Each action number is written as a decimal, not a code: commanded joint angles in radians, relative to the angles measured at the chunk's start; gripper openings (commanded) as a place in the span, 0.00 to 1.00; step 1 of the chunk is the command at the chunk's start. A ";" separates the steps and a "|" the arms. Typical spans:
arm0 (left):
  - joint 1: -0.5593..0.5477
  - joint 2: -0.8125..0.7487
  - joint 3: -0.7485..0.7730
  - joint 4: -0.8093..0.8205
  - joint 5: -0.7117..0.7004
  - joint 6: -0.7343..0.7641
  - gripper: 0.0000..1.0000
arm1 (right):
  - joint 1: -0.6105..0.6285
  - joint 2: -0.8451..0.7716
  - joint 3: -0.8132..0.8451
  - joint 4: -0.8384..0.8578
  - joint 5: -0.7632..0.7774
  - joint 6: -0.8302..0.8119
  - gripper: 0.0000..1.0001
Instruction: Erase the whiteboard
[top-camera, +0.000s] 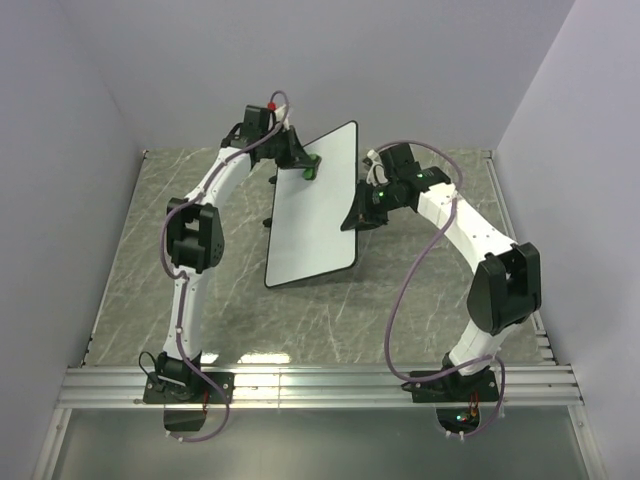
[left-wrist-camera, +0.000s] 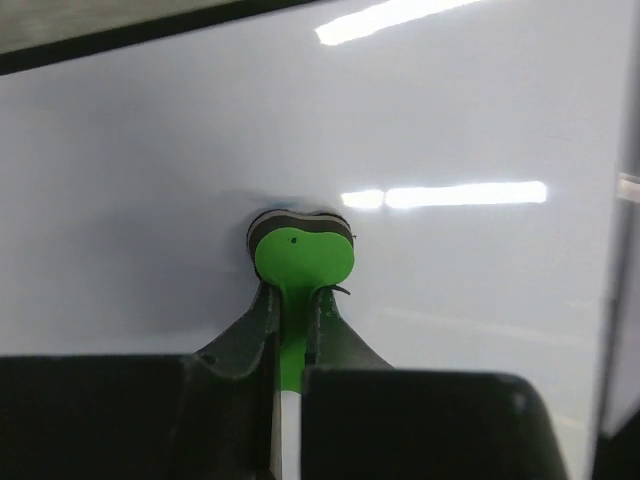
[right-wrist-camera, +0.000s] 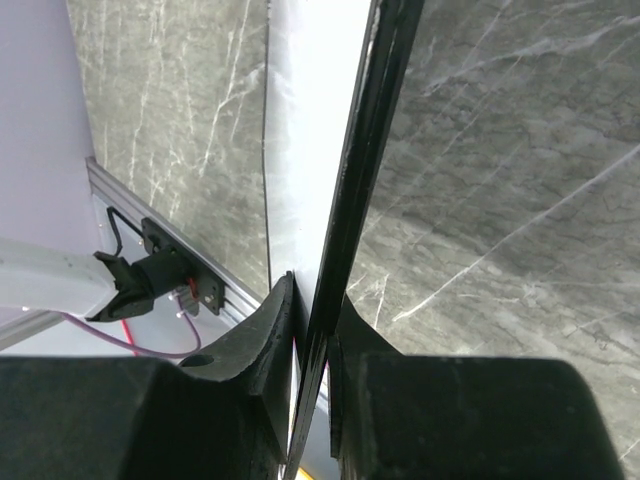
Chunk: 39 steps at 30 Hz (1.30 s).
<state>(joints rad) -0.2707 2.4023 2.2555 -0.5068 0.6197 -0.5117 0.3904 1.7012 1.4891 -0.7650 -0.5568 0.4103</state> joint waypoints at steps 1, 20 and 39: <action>-0.076 -0.100 0.012 0.089 0.207 -0.017 0.00 | 0.111 0.092 -0.032 -0.112 0.098 -0.226 0.00; 0.007 0.083 0.026 -0.208 -0.403 0.065 0.00 | 0.134 0.084 -0.064 -0.117 0.132 -0.226 0.00; -0.105 -0.078 -0.094 -0.049 0.003 0.042 0.00 | 0.133 0.146 -0.020 -0.097 0.124 -0.203 0.00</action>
<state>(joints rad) -0.2226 2.3611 2.1952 -0.5251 0.3740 -0.4648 0.4610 1.7702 1.4807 -0.7910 -0.5579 0.3916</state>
